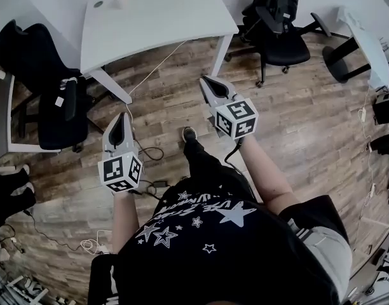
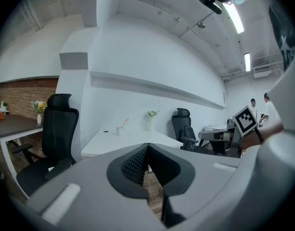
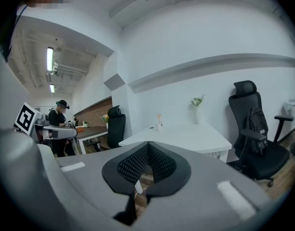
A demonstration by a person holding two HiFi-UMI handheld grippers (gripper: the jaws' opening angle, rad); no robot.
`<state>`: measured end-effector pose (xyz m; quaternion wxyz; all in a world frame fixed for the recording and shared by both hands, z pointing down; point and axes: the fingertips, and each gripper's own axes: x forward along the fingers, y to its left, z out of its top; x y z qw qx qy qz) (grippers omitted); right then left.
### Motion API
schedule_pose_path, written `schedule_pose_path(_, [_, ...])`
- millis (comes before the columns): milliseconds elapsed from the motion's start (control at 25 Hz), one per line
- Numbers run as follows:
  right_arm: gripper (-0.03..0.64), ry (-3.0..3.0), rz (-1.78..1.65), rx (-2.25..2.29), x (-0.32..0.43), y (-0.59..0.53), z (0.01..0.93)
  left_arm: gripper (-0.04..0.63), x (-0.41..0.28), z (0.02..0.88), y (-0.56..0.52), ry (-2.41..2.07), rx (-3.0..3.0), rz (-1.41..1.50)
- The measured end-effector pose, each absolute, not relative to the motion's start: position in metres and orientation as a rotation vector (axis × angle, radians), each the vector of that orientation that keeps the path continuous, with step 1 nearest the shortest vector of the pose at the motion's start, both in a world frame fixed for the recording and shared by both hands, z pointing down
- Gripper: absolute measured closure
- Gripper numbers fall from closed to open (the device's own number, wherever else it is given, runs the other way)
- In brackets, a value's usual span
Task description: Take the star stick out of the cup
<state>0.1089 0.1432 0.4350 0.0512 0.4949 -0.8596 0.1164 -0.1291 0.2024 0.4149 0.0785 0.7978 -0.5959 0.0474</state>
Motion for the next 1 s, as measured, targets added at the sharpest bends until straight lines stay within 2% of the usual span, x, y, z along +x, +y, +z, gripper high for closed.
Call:
schedule_pose_path(560, [0.601, -2.686, 0.348, 1.449, 0.129, -0.034, 0.427, 0.592, -0.107, 0.409, 0.034, -1.824, 2.358, 0.121])
schedule_pose_path(1000, [0.601, -2.738, 0.372, 1.336, 0.122, -0.117, 0.427, 0.592, -0.121, 0.406, -0.027, -1.948, 2.256, 0.116])
